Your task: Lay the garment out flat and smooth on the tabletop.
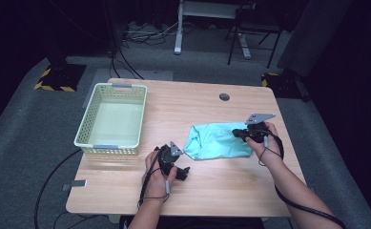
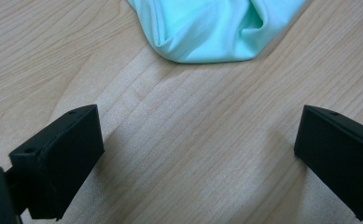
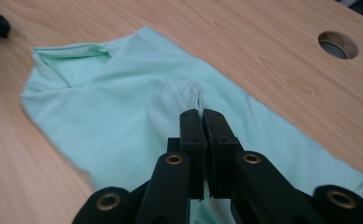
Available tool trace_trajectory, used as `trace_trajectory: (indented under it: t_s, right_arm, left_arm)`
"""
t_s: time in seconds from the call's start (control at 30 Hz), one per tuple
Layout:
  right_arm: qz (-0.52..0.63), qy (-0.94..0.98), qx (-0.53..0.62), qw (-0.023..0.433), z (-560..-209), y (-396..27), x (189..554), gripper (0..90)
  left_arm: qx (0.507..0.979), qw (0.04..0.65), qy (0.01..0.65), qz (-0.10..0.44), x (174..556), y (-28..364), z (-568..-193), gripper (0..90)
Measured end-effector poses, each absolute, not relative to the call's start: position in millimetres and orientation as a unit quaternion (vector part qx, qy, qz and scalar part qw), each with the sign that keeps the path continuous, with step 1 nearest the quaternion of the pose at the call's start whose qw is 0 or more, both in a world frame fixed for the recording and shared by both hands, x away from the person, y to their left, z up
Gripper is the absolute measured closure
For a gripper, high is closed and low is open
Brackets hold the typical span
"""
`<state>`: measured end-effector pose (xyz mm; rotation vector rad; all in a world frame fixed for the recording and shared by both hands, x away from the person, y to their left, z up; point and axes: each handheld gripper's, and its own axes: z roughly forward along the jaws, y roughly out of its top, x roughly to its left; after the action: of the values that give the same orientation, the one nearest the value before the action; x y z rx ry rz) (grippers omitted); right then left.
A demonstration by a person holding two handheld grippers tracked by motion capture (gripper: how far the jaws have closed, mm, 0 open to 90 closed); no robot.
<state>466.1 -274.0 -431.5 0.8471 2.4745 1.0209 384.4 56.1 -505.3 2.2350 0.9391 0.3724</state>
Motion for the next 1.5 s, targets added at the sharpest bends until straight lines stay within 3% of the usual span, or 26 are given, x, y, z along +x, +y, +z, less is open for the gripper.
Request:
trace_trajectory:
  t_s: [0.57,1.13,1.2,1.27,1.33,1.5]
  right_arm:
    - [0.366,0.884,0.245,0.154,-425,-290,388,87.4]
    - [0.336,0.906,0.231,0.114,-458,-306,340,86.5]
    - [0.329,0.911,0.231,0.097,-462,-307,337,82.3]
    - [0.320,0.916,0.234,0.065,-465,-307,335,70.5]
    - [0.326,0.912,0.240,0.072,-466,-309,334,58.8]
    - [0.356,0.889,0.272,0.095,-459,-315,339,52.1]
  left_arm:
    - [0.858,0.338,0.360,0.143,384,56,-505,1.4]
    - [0.858,0.337,0.361,0.143,384,56,-505,1.5]
    - [0.858,0.337,0.361,0.143,384,56,-505,1.5]
    - [0.858,0.337,0.361,0.143,384,56,-505,1.4]
    - [0.858,0.338,0.361,0.143,384,56,-505,1.4]
    - [0.858,0.337,0.361,0.143,384,56,-505,1.5]
